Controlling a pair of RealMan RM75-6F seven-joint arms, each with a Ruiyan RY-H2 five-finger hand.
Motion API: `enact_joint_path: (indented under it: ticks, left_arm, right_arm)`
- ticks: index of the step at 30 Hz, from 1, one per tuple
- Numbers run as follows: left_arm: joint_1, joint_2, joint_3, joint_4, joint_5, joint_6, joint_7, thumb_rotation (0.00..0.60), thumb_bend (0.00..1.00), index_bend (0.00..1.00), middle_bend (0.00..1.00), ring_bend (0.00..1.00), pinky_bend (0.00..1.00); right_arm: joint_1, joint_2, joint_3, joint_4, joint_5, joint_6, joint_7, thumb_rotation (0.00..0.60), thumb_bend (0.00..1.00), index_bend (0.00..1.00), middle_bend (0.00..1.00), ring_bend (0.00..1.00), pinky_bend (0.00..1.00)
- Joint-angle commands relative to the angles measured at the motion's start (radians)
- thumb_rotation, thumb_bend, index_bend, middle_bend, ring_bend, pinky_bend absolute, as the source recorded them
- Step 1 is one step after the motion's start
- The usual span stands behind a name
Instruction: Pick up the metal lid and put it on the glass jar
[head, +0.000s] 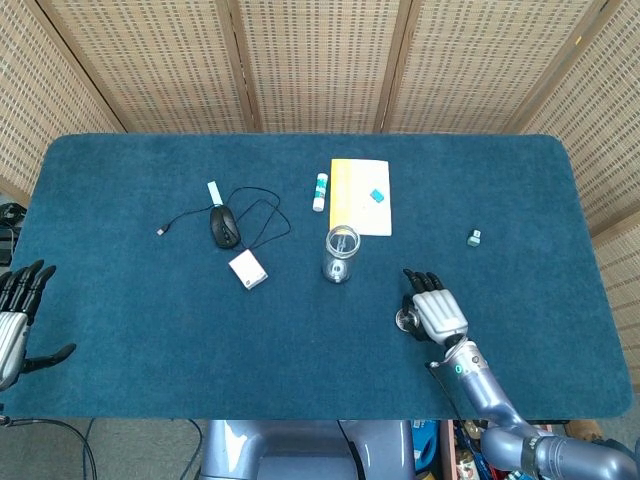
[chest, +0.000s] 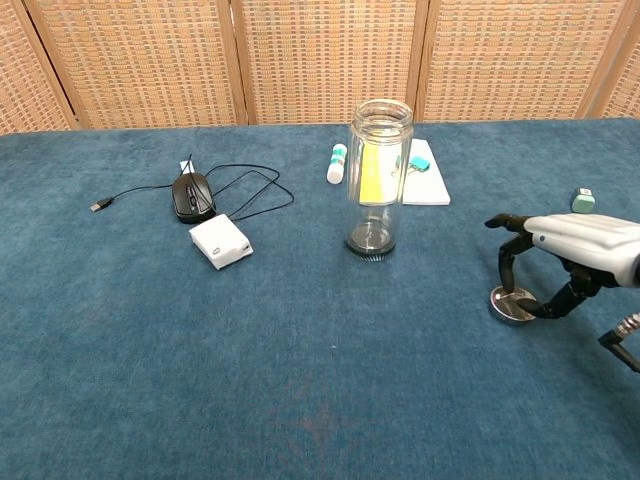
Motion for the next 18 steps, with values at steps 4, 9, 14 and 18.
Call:
enact_joint_path:
  ticks: [4, 9, 14, 18]
  left_arm:
    - [-0.001, 0.001, 0.000, 0.001, -0.001, -0.003, -0.002, 0.600, 0.00, 0.00, 0.00, 0.00, 0.00]
    - [-0.002, 0.000, 0.000, 0.002, -0.003, -0.004, -0.001, 0.600, 0.00, 0.00, 0.00, 0.00, 0.00]
    - [-0.003, -0.001, 0.000, 0.002, -0.004, -0.005, 0.000, 0.600, 0.00, 0.00, 0.00, 0.00, 0.00]
    - [-0.003, -0.002, 0.000, 0.000, -0.004, -0.005, 0.003, 0.600, 0.00, 0.00, 0.00, 0.00, 0.00]
  right_arm:
    - [0.008, -0.012, -0.002, 0.009, 0.008, -0.003, -0.010, 0.600, 0.58, 0.55, 0.00, 0.00, 0.02]
    - [0.013, -0.024, -0.004, 0.024, 0.018, -0.004, -0.017, 0.600, 0.59, 0.57, 0.00, 0.00, 0.02]
    - [0.013, -0.029, -0.006, 0.034, 0.020, -0.002, -0.010, 0.600, 0.59, 0.61, 0.00, 0.00, 0.02]
    - [0.014, -0.030, -0.008, 0.037, 0.014, 0.001, -0.002, 0.600, 0.59, 0.65, 0.00, 0.00, 0.02]
